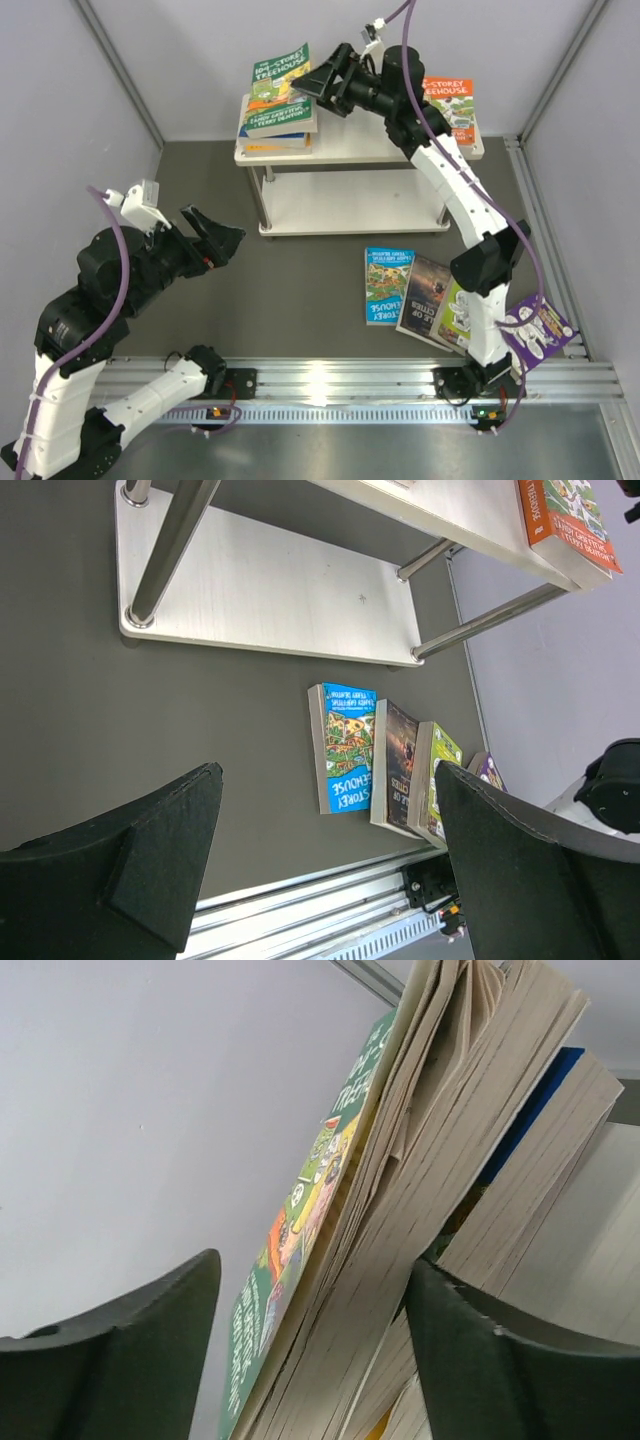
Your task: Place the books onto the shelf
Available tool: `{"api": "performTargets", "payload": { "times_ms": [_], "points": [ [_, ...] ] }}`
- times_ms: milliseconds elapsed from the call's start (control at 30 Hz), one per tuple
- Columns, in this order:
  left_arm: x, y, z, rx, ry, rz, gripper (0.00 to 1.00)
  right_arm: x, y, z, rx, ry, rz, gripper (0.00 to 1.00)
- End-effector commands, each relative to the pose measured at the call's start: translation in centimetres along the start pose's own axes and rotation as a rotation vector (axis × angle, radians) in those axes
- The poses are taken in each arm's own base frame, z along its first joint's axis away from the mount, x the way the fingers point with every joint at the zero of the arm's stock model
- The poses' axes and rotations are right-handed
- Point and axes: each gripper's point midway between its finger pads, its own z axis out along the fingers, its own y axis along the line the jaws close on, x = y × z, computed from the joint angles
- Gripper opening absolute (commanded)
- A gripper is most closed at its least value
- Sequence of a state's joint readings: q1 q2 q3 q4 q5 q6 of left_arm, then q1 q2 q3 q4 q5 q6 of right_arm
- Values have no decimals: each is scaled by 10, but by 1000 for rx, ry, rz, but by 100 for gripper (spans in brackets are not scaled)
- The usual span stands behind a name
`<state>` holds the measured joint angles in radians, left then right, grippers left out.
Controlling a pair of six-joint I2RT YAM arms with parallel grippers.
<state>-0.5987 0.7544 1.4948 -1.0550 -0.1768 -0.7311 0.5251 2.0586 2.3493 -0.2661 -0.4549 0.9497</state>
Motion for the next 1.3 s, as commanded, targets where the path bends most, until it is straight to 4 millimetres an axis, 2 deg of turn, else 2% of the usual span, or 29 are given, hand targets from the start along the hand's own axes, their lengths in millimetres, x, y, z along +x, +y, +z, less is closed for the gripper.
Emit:
{"api": "performTargets", "payload": {
  "times_ms": [0,33,67,233,533,633,667,733,767,833,867,900,933,967,1000,1033,1067,1100,1133,1167,1200,1233,1267],
  "points": [
    [-8,-7,-1,29,-35,-12,92,-37,50,-32,-70,-113,-127,74],
    [-8,-7,-1,27,-35,-13,92,-37,49,-32,-64,-109,-136,90],
    [-8,-6,-1,25,-35,-11,92,-35,49,-32,-61,-104,-137,99],
    [-7,-5,-1,21,-32,-12,92,-29,38,-36,-4,-79,-172,100],
    [-6,-4,2,13,-21,0,92,-35,25,-55,117,-101,-262,100],
    [-7,-5,3,14,-26,-1,92,-37,36,-61,72,-110,-290,100],
    [-7,-5,3,15,-26,-1,92,-39,53,-71,27,-119,-311,100],
    [-7,-8,5,19,-20,7,94,-40,59,-77,0,-140,-356,100],
    [-7,-8,6,21,-14,12,94,-46,76,-92,-14,-172,-381,99],
    [-6,-11,10,24,-2,26,95,-45,78,-103,-1,-182,-413,100],
    [-5,-12,11,32,3,29,95,-49,92,-118,-4,-210,-432,100],
    [-2,-12,15,30,19,38,95,-47,90,-125,19,-208,-436,100],
    [0,-14,17,39,27,43,96,-41,80,-129,54,-197,-442,100],
    [2,-20,20,70,40,50,96,-47,90,-151,84,-247,-451,100],
    [9,-20,28,70,71,58,97,-35,65,-156,166,-218,-423,100],
    [14,-22,33,80,93,62,98,-36,77,-182,185,-259,-427,100],
    [20,-24,38,91,122,65,98,-40,63,-197,276,-307,-415,100],
    [35,-27,50,113,184,69,98,-23,30,-205,377,-273,-388,100],
    [42,-28,56,121,213,69,99,-30,35,-240,438,-366,-394,100],
    [51,-28,64,120,249,60,99,-24,23,-255,494,-376,-390,100],
    [63,-30,74,148,277,57,99,-4,-9,-267,594,-329,-377,100],
    [69,-29,79,157,294,51,99,1,-8,-292,624,-355,-380,100],
    [86,-22,90,146,333,41,99,5,-23,-308,706,-367,-373,100]
  ]
}}
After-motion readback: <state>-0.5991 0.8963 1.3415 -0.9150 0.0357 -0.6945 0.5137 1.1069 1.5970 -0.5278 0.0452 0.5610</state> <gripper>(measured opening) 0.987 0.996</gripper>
